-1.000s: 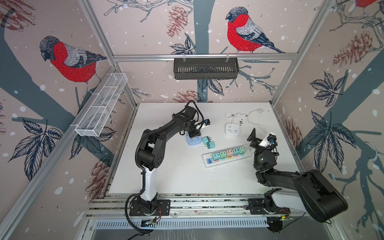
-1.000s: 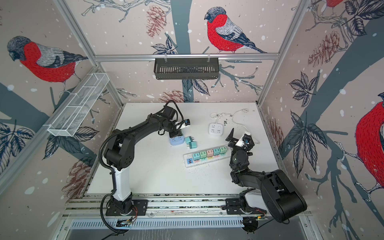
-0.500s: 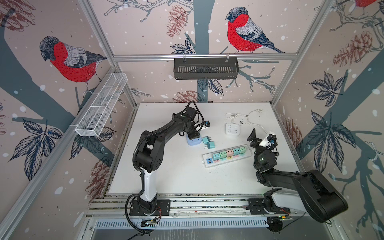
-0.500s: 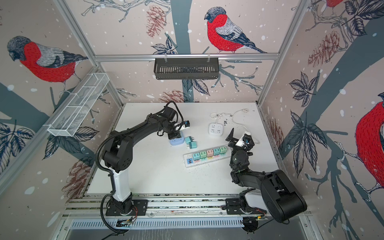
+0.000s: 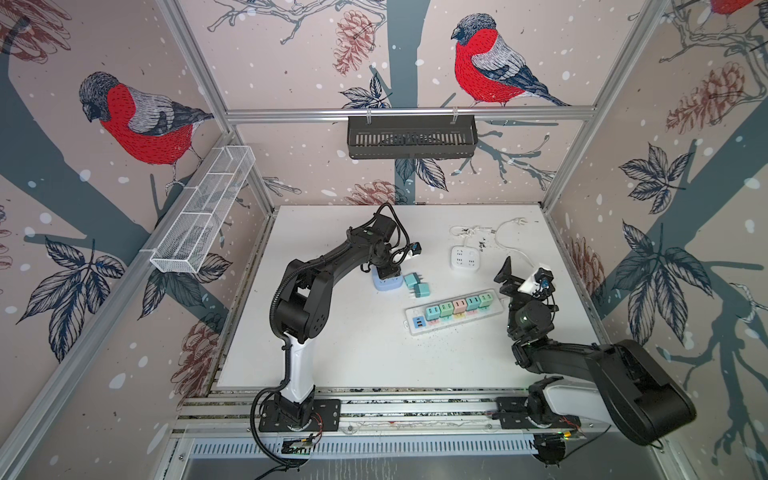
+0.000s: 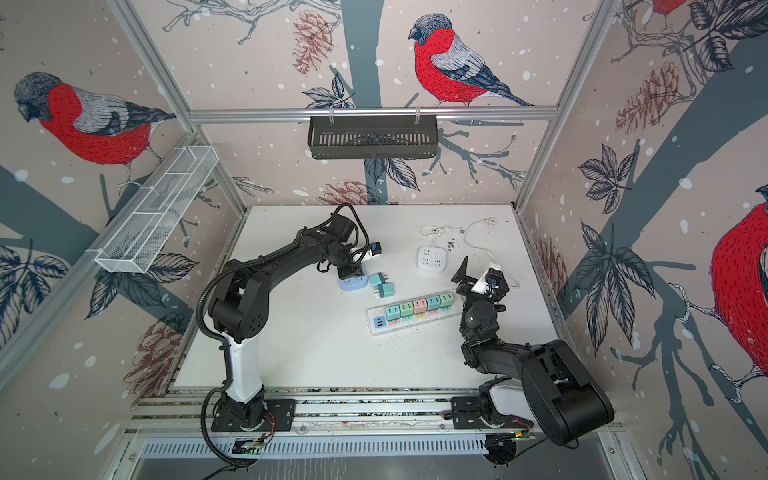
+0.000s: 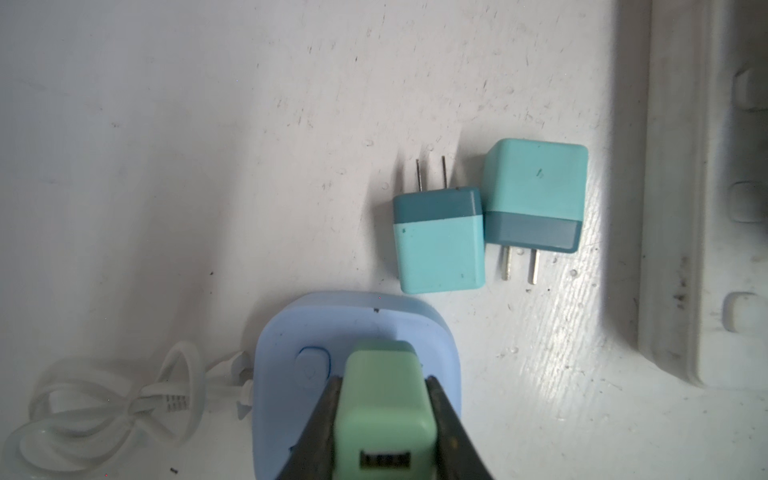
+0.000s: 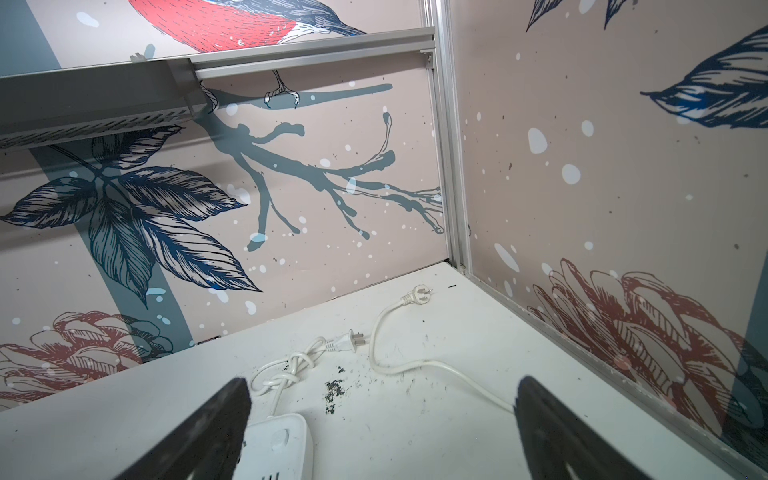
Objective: Insert the plug
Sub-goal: 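Press the light green adapter down into the blue strip socket with the left gripper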
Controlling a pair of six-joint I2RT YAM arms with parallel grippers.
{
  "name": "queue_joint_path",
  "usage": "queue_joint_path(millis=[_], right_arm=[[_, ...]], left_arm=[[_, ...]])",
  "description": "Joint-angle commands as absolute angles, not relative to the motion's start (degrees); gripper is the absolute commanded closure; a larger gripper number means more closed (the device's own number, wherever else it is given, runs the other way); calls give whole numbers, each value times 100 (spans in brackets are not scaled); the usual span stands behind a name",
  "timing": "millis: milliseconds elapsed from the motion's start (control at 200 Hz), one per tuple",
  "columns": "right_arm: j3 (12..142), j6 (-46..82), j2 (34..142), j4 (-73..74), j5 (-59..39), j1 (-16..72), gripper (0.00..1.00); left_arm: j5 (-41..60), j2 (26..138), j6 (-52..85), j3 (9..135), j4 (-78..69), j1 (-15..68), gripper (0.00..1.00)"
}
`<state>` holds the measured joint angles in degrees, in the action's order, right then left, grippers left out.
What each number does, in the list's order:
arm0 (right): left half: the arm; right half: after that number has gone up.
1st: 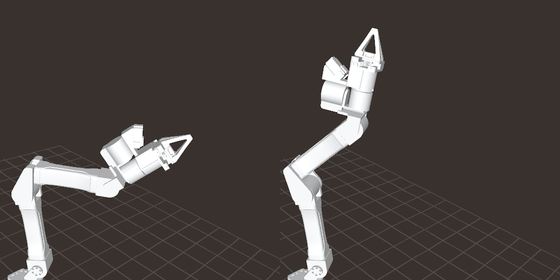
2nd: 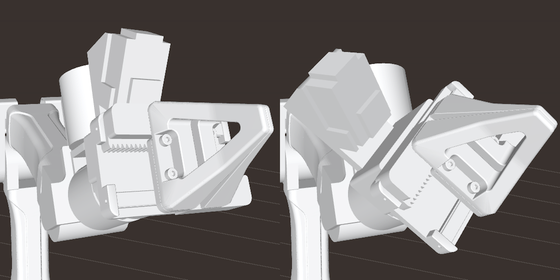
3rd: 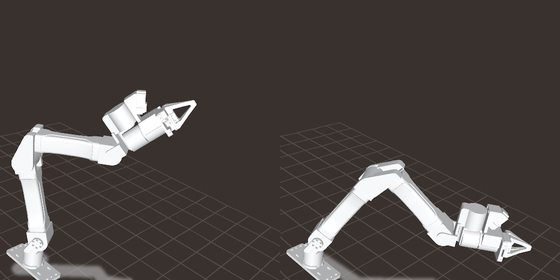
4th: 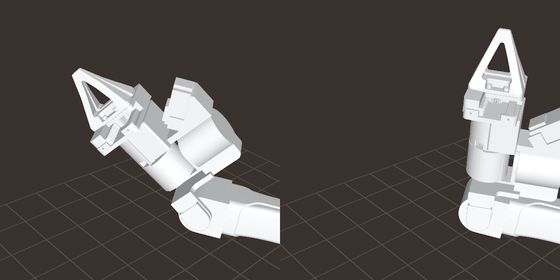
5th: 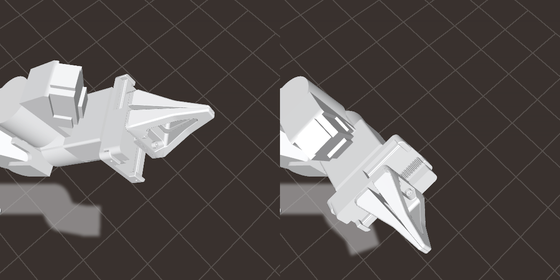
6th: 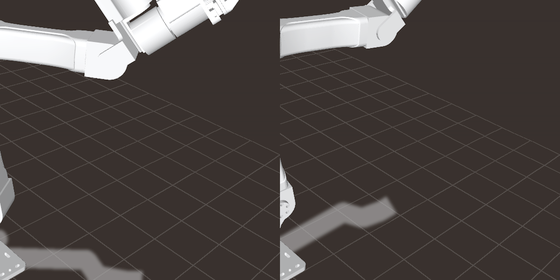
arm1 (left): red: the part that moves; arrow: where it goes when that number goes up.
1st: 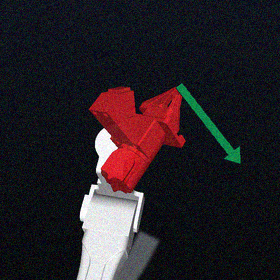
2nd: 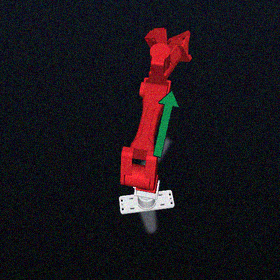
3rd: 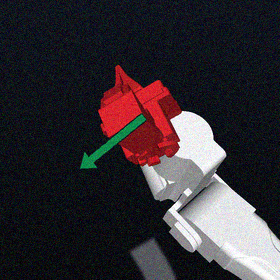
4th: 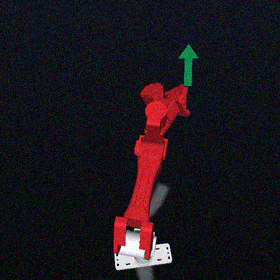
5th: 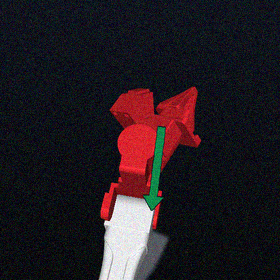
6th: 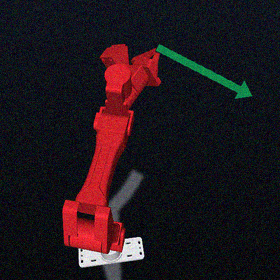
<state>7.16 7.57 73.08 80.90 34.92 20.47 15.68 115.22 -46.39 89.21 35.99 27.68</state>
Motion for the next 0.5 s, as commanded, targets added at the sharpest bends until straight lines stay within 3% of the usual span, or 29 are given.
queue_joint_path(millis=[0, 495], right_arm=[[714, 826, 7293, 8158, 3472, 2046, 0], [717, 835, 7286, 8154, 3465, 2035, 0]], left_arm=[[1670, 11549, -4685, 8930, 3709, 2735, 100], [1553, 11872, -4579, 9025, 3875, 2547, 100]])
